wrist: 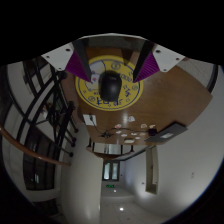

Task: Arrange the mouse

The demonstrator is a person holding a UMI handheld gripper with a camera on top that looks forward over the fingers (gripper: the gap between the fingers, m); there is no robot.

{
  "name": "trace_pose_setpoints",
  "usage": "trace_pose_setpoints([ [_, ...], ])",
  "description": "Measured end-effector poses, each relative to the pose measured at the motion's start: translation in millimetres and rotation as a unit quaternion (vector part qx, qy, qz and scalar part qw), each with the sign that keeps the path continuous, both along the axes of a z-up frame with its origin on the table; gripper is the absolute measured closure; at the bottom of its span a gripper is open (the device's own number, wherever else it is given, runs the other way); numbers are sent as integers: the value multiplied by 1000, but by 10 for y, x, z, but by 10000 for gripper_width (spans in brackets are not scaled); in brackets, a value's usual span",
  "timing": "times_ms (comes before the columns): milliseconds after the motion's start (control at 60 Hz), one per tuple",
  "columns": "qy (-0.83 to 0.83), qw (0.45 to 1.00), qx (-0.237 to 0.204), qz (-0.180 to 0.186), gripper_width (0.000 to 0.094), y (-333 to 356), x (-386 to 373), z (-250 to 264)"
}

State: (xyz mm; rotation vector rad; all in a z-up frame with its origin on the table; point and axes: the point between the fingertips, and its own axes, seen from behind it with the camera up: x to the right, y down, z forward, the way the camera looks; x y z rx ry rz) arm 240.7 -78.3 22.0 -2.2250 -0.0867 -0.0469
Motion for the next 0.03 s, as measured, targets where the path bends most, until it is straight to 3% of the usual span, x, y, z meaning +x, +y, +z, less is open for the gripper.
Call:
trace_pose_setpoints([
  [33, -1, 1000, 2, 1, 90, -157, 45, 45],
])
